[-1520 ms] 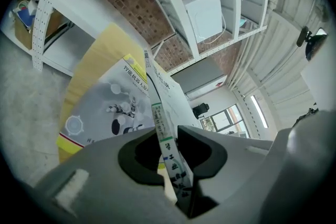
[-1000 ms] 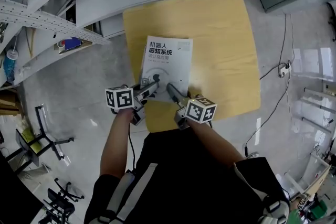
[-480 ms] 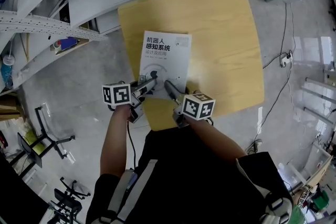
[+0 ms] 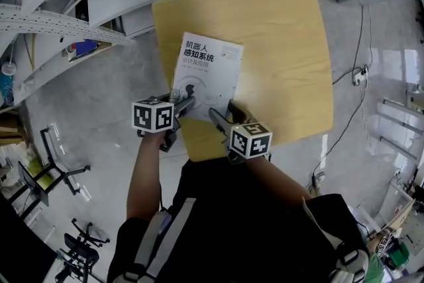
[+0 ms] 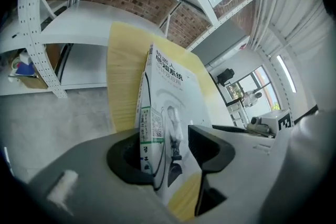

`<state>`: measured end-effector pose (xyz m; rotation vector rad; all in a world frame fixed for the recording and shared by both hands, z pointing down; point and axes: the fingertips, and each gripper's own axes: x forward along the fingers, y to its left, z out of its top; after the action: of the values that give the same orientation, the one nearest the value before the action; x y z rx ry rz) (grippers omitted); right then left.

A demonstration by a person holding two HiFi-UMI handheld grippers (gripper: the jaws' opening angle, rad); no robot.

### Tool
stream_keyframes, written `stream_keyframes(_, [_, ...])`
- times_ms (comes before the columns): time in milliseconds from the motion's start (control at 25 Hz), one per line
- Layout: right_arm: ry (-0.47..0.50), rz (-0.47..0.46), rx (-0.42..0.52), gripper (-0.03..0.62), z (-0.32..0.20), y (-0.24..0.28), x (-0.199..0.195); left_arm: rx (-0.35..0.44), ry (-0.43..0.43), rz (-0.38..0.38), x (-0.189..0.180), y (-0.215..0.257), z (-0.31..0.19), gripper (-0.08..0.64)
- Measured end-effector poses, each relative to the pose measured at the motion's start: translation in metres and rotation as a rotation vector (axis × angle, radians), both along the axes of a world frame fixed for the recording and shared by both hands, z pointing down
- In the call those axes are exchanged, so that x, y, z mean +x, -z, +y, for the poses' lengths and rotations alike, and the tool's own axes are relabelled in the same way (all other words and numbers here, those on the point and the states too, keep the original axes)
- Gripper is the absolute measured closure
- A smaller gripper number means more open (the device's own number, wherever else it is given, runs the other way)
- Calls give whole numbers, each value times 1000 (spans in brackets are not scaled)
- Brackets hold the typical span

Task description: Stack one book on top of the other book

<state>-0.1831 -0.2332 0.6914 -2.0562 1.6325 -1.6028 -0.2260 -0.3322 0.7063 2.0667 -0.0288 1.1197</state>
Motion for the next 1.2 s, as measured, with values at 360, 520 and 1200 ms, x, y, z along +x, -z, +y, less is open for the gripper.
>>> stream_keyframes(360, [-38,209,-76,333,3,-4,41,61,-110,-65,-2,-3,4,347])
stream_keyframes(520, [-46,192,-123,320,1,-18,42,72,-148,-81,-2,-4,8,345])
stream_keyframes(1200, [-29,194,-159,308,-1,-29,33,182,-7,-47,-25,2,-35,345])
